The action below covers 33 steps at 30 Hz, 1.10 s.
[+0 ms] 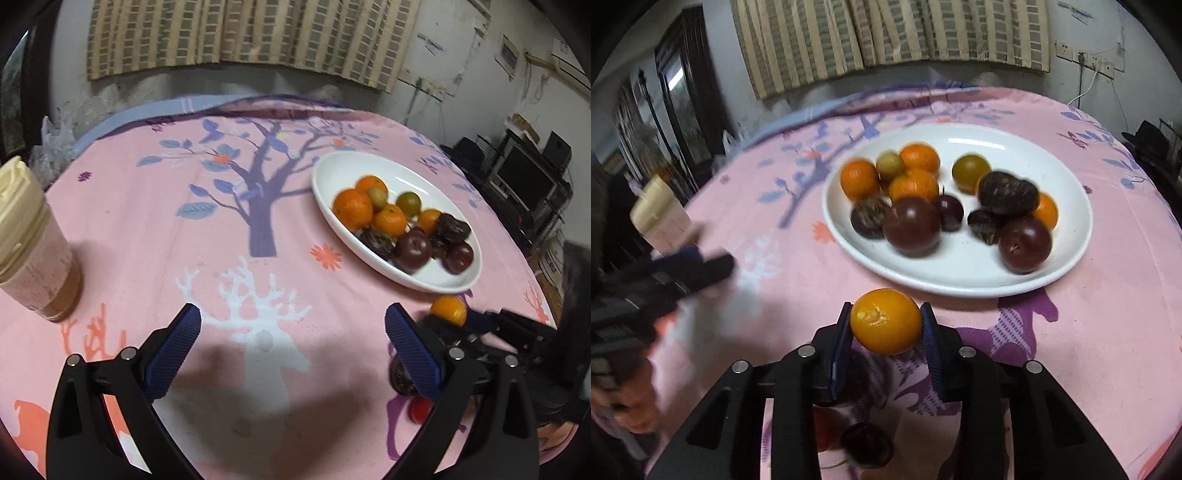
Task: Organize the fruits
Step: 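Grasp a mandarin with the right gripper while the left gripper grasps a dark brown fruit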
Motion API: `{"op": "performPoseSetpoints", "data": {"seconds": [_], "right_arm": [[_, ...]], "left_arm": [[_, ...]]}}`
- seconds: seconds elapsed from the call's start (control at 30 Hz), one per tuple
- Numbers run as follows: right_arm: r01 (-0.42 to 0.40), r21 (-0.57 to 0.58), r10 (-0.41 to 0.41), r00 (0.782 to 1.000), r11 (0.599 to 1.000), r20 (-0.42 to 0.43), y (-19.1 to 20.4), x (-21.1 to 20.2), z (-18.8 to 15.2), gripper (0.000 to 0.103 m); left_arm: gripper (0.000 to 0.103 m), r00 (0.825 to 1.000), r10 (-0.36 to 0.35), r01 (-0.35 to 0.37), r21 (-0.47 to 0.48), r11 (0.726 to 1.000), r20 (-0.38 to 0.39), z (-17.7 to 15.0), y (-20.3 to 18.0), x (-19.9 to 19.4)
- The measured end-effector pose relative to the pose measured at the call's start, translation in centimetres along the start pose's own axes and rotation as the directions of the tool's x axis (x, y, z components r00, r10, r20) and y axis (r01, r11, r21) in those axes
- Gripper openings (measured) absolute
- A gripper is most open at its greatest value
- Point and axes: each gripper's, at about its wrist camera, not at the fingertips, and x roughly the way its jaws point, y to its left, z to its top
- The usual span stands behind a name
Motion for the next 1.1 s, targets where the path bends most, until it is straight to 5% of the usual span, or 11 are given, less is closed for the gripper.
{"op": "performPoseSetpoints", "data": {"seconds": [0.13,0.23,0.53,0.77,1.1], "right_arm": [[-0.025,0.044,0.021,0.996,0.999,0.090,-1.0,-2.8,0.4,0.036],[-0.029,0.088,0.020,0.995,0.996,0.101,-1.9,-3.4,0.5,0.036],[-0.035,0.112,0.022,0.993,0.993,0.113,-2.3,-4.0,0.7,0.037],[-0.037,0.111,0.023,0.992,0.993,0.121,-2.1,-4.3,0.7,0.037],[-0.029,0.078,0.022,0.996,0.997,0.092,-1.3,-3.7,0.3,0.038]], "left_arm": [[0.097,0.991,-0.108,0.113,0.059,0.992,-0.085,-1.1,-2.3,1.0],[0.078,0.980,-0.146,0.164,0.133,0.977,-0.132,-2.1,-5.0,1.5],[0.060,0.977,-0.100,0.141,0.213,0.967,-0.190,-4.0,-9.5,3.0],[0.043,0.976,-0.085,0.126,0.203,0.971,-0.202,-4.4,-9.5,3.4],[0.043,0.981,-0.039,0.084,0.231,0.969,-0.191,-4.3,-10.2,3.6]]}}
